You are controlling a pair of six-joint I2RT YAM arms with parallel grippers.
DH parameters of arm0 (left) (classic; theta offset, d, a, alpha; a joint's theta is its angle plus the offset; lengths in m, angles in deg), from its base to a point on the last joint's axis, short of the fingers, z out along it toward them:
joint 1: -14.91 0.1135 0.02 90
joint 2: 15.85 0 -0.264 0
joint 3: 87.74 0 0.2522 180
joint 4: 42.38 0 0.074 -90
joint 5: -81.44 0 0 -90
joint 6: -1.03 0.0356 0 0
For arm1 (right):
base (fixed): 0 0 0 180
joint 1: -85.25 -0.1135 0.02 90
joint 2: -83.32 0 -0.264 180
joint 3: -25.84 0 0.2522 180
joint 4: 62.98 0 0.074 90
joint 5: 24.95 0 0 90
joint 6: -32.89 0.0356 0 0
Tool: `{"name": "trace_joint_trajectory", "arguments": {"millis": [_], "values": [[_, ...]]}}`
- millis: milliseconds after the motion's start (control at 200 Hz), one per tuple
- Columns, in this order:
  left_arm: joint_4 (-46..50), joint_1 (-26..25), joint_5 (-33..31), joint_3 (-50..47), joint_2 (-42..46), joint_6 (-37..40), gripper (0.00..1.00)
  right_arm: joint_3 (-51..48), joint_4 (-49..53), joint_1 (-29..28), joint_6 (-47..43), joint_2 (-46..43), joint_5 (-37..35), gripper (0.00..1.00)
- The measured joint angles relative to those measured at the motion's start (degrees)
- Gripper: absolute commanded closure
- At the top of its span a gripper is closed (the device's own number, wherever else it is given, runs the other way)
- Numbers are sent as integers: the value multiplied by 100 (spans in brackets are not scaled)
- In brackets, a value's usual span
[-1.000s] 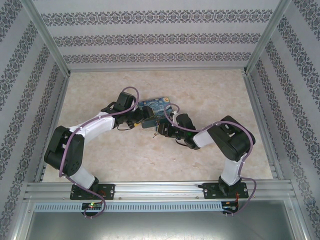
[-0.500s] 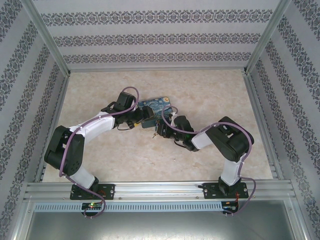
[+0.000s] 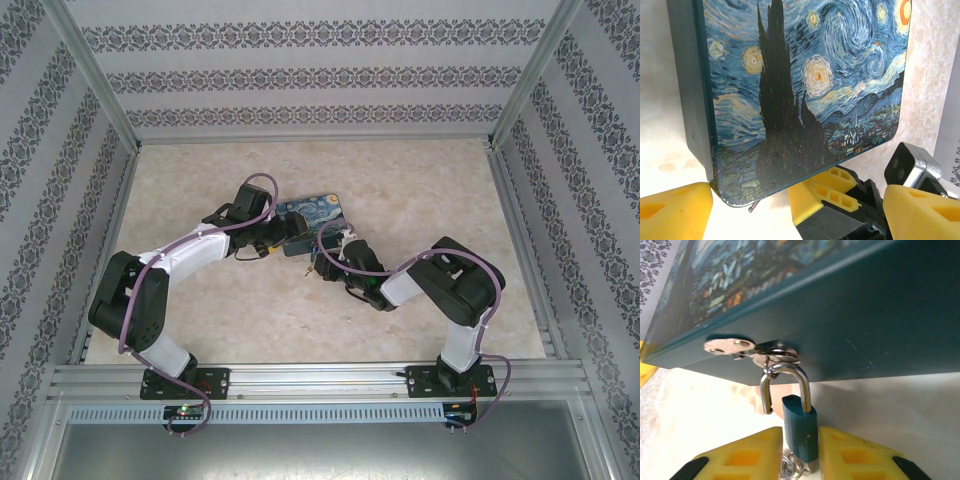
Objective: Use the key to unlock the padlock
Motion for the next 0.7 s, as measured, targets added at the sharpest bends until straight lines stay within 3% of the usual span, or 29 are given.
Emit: {"name": "trace_joint_trajectory", "arguments": {"millis": [235, 465, 555, 635, 700], "values": [[125, 70, -66, 160, -68, 164, 12, -48, -96, -37, 181, 4, 0, 94], [402, 70, -354, 367, -72, 516, 12, -87, -138, -37, 306, 57, 20, 96], [584, 70, -522, 446, -79, 702, 12, -96, -153, -37, 341, 57, 20, 89], [741, 70, -680, 549, -107, 868, 12, -151, -313, -37, 428, 52, 50, 72], [839, 70, -798, 627, -131, 988, 11, -199, -476, -44, 525, 20, 87, 63]]}}
